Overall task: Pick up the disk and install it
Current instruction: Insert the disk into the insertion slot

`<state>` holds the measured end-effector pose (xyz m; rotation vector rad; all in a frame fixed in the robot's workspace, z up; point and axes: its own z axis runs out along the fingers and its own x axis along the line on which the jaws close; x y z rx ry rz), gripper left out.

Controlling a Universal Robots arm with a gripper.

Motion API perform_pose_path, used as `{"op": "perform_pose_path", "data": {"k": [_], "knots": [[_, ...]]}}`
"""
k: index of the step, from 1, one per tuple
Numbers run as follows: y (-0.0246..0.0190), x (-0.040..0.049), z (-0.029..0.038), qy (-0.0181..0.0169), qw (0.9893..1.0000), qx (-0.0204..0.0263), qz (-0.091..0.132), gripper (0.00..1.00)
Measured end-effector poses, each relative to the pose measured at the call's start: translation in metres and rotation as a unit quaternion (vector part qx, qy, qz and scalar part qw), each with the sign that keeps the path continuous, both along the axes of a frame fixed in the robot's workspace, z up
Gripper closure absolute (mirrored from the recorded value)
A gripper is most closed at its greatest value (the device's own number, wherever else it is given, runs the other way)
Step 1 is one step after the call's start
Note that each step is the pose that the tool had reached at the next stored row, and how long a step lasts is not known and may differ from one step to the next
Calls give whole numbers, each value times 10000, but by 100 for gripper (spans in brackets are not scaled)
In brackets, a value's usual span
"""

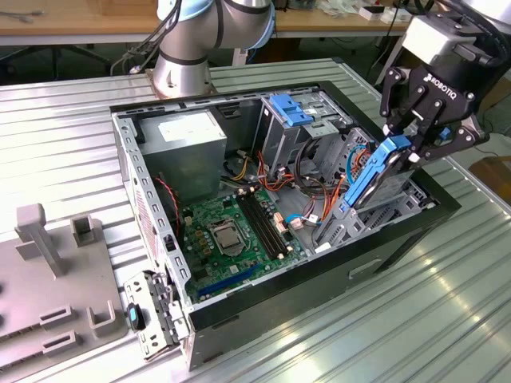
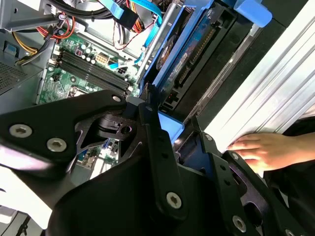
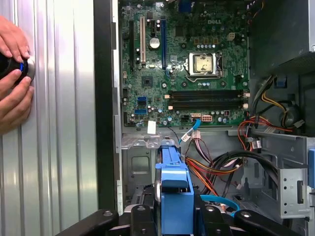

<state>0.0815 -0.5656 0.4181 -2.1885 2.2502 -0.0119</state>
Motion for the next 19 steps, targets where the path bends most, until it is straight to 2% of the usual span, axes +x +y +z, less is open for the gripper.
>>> {"op": "perform_pose_path", "data": {"k": [19], "knots": [[0, 4, -169, 0, 10000, 0, 0, 63]]}}
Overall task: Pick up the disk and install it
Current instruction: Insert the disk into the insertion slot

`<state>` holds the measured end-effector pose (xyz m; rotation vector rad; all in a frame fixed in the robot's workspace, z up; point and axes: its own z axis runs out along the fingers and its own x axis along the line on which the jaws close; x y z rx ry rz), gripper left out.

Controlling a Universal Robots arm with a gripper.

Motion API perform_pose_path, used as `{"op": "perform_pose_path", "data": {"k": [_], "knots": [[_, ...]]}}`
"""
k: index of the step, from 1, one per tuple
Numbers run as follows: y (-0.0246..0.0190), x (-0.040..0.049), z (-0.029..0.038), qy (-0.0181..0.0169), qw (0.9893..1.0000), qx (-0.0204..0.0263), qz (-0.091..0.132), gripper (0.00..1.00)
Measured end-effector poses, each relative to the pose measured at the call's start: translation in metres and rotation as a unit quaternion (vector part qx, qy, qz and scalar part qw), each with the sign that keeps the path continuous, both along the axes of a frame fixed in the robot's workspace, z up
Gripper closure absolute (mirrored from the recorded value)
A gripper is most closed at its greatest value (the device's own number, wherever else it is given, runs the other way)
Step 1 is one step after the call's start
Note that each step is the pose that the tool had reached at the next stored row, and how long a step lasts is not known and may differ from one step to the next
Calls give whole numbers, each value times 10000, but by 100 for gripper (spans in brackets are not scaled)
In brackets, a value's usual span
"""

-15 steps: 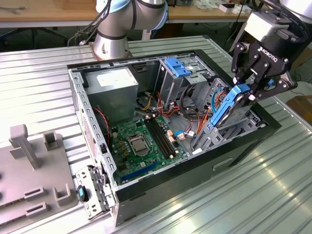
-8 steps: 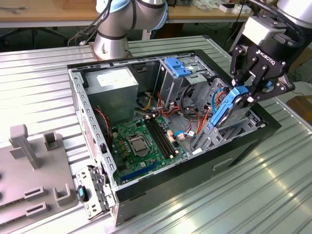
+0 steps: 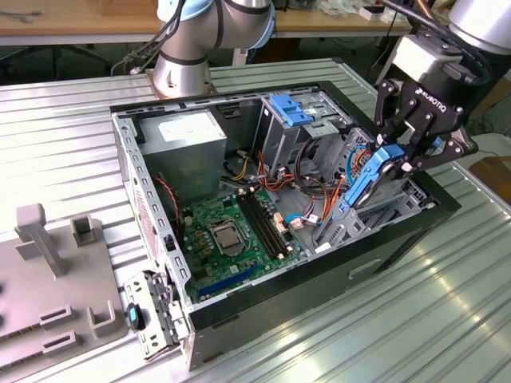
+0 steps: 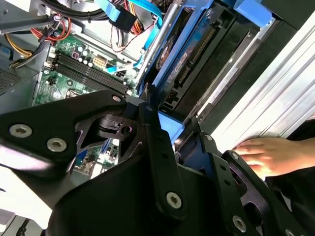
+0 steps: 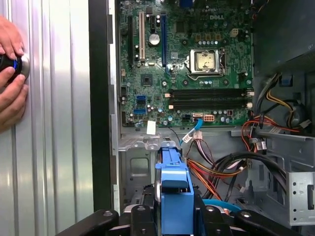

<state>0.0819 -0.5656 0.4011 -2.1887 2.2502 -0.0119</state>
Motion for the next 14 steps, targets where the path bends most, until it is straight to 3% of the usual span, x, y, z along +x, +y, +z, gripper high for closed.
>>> {"op": "perform_pose_path", "data": {"k": [14], "knots": [[0, 5, -171, 0, 10000, 0, 0, 63]]}}
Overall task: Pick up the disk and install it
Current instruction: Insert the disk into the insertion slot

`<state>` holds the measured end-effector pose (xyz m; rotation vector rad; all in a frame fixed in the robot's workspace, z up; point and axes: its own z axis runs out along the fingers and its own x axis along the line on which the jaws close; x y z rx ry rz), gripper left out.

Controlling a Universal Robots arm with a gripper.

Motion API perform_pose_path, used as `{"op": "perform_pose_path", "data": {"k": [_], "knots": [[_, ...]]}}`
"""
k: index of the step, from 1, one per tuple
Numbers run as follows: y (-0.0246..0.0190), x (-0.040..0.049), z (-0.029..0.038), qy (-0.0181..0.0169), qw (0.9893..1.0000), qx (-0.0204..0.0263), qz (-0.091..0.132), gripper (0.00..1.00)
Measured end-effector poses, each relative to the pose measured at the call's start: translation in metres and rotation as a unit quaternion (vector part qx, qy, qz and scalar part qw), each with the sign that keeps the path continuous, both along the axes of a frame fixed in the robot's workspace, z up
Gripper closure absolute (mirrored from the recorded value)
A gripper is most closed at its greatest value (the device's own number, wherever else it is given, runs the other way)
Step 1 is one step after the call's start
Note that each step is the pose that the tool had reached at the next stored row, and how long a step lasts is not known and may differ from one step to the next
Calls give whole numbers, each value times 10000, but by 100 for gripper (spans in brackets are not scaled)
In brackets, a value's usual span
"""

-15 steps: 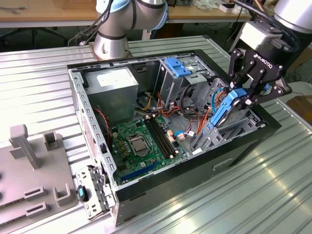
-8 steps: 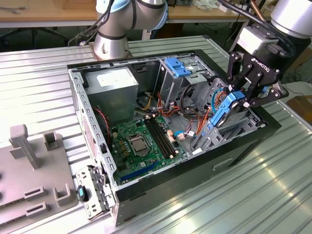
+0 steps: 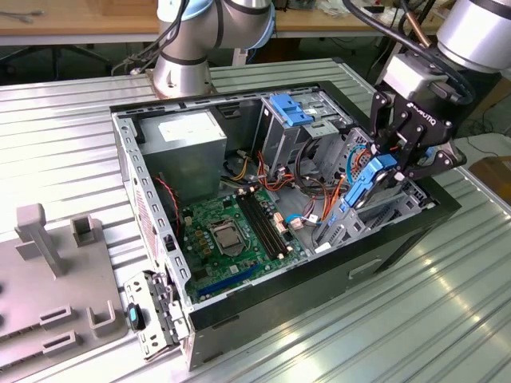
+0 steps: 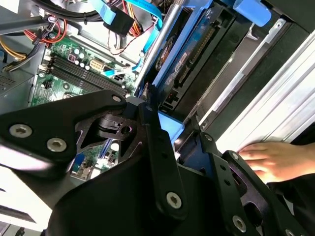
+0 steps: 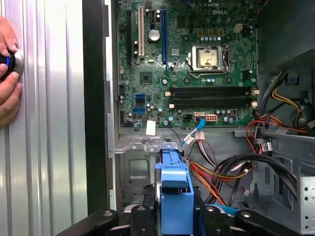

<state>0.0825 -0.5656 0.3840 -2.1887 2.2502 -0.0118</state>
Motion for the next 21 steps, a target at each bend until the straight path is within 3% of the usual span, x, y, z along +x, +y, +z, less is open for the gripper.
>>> {"op": "perform_pose_path", "data": {"k": [21], "knots": [[-1, 10, -235, 0, 10000, 0, 0, 63]]}}
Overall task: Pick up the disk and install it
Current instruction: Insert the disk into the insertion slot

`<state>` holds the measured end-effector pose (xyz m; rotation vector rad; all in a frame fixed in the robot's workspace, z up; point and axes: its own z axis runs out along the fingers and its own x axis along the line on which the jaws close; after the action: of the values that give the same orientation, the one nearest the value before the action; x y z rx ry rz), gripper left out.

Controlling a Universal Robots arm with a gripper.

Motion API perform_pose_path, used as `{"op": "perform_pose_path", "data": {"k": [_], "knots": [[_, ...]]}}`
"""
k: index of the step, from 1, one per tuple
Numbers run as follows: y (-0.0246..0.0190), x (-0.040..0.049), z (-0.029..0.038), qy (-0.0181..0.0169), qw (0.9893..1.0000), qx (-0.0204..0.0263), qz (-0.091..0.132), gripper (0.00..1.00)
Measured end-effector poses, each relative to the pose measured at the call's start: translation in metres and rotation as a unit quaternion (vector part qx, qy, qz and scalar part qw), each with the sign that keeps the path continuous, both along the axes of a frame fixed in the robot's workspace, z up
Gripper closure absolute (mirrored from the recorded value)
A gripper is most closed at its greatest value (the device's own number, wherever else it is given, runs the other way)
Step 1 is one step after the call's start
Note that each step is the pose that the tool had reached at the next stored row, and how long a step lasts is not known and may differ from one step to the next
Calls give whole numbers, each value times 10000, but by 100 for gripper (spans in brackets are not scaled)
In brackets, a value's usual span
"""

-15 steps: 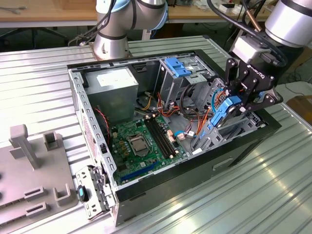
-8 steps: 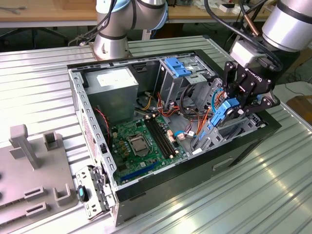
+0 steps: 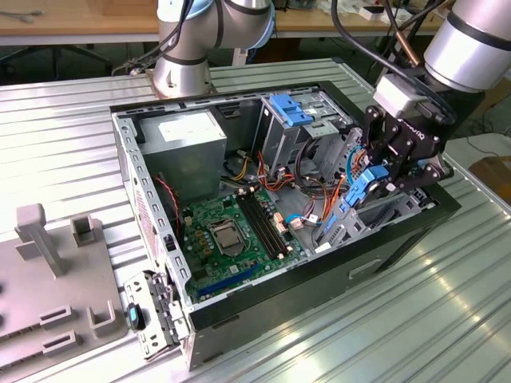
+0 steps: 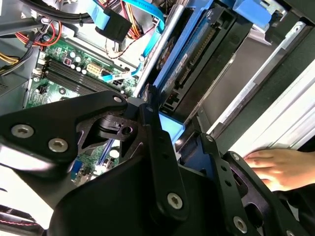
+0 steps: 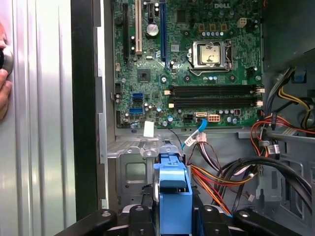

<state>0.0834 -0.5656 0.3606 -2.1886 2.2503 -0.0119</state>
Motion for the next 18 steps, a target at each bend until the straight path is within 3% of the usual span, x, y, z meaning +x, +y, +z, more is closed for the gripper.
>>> {"op": "perform_pose_path", "data": {"k": [6, 18], "knots": [[0, 1, -53, 0, 10000, 0, 1, 63], [0, 2, -64, -2, 10000, 1, 1, 63]]}}
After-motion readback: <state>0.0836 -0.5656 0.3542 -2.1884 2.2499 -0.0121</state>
